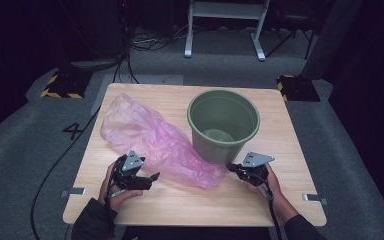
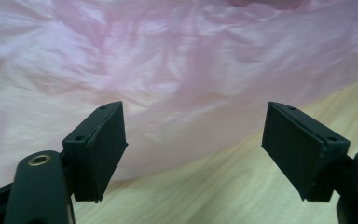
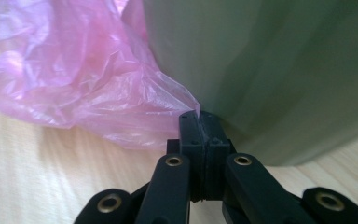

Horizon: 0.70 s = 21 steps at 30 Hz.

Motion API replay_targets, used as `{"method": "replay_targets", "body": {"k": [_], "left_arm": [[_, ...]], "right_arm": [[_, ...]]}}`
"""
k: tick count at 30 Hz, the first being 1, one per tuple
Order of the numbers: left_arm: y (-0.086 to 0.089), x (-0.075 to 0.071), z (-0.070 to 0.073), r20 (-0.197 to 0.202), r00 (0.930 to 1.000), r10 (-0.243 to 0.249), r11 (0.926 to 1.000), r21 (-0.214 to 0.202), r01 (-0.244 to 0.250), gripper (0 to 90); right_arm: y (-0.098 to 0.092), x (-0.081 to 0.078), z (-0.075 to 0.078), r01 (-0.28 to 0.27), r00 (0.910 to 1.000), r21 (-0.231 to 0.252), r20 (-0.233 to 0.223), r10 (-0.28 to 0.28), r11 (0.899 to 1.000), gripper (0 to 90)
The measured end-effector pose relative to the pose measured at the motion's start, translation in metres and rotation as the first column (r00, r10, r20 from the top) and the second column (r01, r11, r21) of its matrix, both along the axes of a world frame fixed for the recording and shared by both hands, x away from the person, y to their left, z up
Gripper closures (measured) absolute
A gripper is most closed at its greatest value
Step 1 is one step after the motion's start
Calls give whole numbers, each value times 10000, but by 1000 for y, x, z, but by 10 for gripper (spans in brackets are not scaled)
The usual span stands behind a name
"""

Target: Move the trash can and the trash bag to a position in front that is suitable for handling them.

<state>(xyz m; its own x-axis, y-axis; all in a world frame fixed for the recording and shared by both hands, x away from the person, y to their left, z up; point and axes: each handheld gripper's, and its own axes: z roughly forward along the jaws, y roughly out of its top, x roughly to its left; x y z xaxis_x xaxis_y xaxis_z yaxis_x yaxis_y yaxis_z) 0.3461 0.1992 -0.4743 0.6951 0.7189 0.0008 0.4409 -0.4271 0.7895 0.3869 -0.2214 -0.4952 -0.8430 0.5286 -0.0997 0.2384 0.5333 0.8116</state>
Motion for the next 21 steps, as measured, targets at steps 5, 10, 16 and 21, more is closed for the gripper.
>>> {"method": "replay_targets", "body": {"k": [5,10,16,21], "left_arm": [[-1,6,1,35,10000,19,10000,14,-19,187],[-4,7,-1,-53,10000,-55,9994,334,57,172],[-3,6,-8,-802,9959,-411,9953,837,478,186],[-9,5,-15,-1202,9901,-718,9869,1354,880,231]], "right_arm": [[-13,8,4,374,9993,275,-99,-372,9989,900],[-31,14,8,877,9960,369,-190,-871,9955,900],[-45,20,6,1556,9876,263,-229,-1550,9875,881],[-52,22,4,1784,9831,450,-499,-1761,9829,706]]}}
